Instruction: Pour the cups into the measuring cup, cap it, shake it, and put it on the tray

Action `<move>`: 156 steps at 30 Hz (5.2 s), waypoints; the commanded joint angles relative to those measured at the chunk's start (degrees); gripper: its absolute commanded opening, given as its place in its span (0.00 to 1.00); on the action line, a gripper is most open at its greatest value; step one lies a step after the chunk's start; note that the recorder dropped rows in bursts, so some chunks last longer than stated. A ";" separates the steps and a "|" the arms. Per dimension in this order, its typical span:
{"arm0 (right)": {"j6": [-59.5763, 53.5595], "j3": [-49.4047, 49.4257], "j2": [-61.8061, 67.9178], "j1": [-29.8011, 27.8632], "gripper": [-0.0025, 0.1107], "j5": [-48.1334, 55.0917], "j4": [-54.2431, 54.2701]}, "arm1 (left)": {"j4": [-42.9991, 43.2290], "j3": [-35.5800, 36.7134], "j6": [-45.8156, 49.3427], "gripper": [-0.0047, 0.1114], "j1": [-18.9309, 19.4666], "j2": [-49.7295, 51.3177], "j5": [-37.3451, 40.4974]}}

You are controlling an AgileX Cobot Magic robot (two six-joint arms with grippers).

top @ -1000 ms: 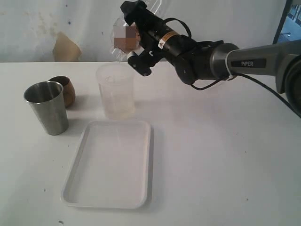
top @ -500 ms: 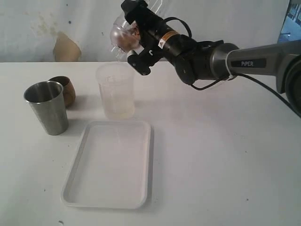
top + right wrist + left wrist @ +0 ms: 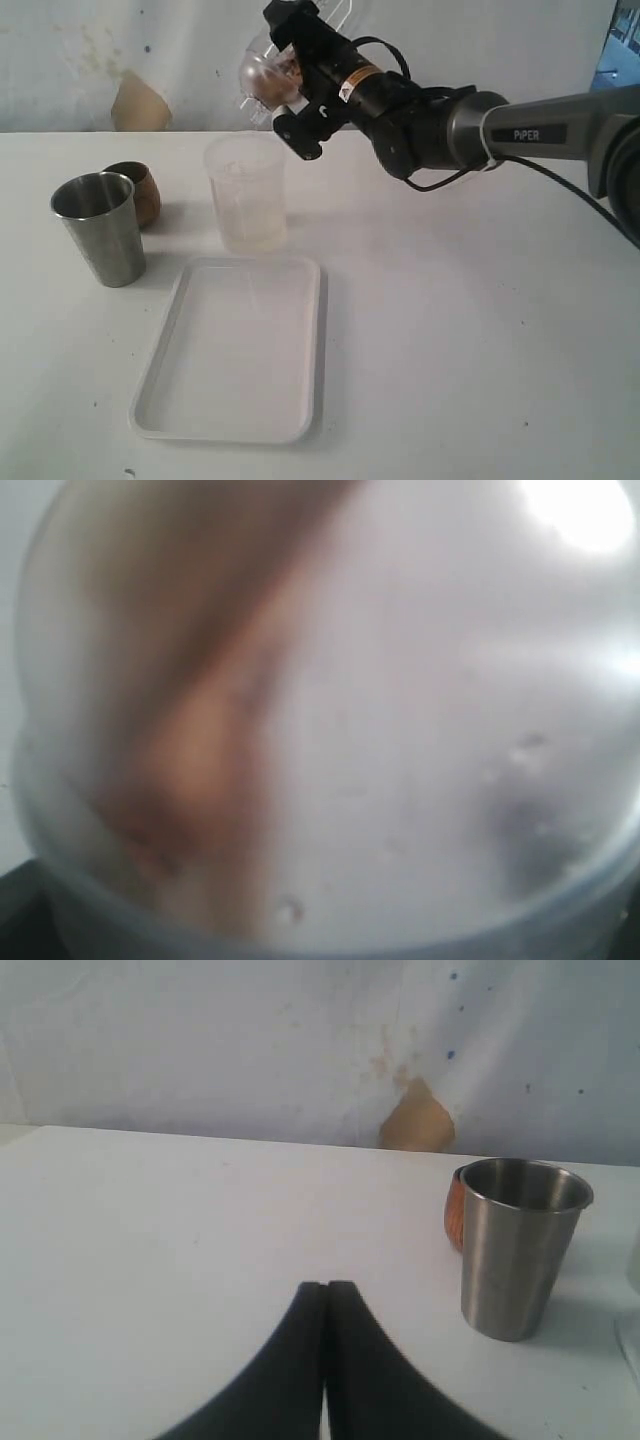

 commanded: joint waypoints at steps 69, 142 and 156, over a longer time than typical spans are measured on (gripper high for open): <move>-1.68 21.00 -8.06 -1.84 0.02 96.65 106.03 | 0.01 0.30 -0.10 0.04 0.03 -0.24 -0.48; -1.68 1.27 8.14 0.06 0.02 98.22 106.03 | 0.01 0.30 -0.10 0.04 0.03 -0.24 -0.48; -1.68 -0.29 8.14 -0.06 0.02 96.57 106.03 | 0.01 0.30 -0.10 0.04 0.03 -0.24 -0.48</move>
